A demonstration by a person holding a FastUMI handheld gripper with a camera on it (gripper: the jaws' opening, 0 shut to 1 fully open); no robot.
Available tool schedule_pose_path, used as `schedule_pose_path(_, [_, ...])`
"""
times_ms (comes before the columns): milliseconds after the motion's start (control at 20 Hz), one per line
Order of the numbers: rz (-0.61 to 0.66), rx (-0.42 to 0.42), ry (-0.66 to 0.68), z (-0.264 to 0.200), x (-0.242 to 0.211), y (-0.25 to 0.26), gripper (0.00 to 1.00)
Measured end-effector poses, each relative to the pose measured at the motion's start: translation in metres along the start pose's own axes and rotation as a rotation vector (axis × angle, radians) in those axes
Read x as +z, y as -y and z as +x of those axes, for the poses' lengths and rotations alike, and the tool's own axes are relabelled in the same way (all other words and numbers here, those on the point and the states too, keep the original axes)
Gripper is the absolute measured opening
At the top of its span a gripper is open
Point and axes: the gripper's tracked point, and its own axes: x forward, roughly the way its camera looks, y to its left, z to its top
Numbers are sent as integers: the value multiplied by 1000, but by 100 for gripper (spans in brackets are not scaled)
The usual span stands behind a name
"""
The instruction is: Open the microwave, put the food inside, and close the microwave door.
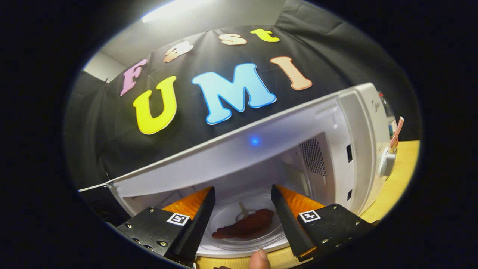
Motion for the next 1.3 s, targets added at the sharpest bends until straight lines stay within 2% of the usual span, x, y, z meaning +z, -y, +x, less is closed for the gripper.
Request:
schedule_pose_path(100, [-31,40,-30,-27,11,-8,91])
schedule_pose_path(200, [-19,169,-85,-64,18,-29,91])
schedule_pose_path(350, [-64,244,-66,-122,44,-35,91])
schedule_pose_path(700, [-96,637,-30,-282,88,-118,91])
schedule_pose_path(850, [-149,730,3,-333,100,-143,91])
schedule_pose_path(950, [-217,805,-22,-361,86,-163,91])
schedule_pose_path(1050, [-270,912,-73,-390,63,-185,86])
schedule_pose_path(1150, [-315,957,-104,-406,35,-196,73])
schedule_pose_path(1200, [-339,964,-115,-409,21,-200,66])
schedule_pose_path(1250, [-368,922,-140,-400,8,-200,65])
schedule_pose_path(1300, [-389,889,-180,-392,-11,-197,51])
